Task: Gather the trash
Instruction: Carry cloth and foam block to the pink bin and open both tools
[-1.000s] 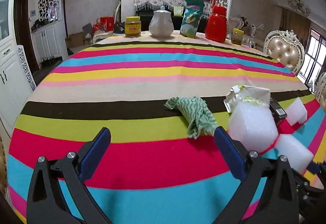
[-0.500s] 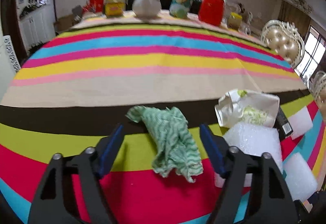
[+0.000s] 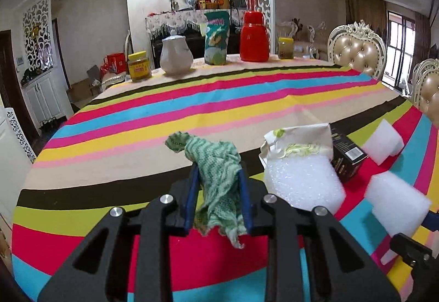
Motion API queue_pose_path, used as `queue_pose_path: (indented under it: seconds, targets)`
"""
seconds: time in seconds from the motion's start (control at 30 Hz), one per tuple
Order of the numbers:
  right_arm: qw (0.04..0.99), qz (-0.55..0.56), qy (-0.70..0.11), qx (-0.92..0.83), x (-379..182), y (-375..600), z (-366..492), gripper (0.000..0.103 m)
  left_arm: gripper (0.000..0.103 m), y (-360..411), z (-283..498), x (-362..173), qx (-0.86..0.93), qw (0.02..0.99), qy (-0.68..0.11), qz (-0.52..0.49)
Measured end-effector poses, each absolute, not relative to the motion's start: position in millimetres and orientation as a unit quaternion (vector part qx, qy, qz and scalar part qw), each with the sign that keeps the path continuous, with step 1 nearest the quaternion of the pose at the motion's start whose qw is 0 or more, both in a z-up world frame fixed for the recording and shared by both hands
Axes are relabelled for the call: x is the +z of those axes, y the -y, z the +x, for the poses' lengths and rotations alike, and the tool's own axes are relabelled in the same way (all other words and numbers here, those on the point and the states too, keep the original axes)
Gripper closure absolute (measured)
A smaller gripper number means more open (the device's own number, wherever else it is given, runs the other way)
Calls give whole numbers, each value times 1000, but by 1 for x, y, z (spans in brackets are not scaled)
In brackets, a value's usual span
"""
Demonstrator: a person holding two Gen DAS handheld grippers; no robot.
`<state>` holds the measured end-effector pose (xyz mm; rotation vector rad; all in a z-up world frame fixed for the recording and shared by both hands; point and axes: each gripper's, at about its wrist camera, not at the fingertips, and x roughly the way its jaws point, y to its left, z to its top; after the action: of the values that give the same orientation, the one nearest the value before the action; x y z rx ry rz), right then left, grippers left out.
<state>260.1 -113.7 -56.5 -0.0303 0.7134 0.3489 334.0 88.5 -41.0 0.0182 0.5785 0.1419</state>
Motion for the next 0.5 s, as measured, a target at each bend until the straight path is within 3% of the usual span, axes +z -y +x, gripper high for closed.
queue_pose_path:
  seconds: [0.33, 0.5]
  targets:
    - [917, 5, -361, 173, -60, 120, 265, 52, 76, -86, 266, -26, 78, 961, -264, 4]
    - [932, -17, -329, 155, -51, 123, 242, 52, 76, -78, 216, -31, 81, 966, -246, -10]
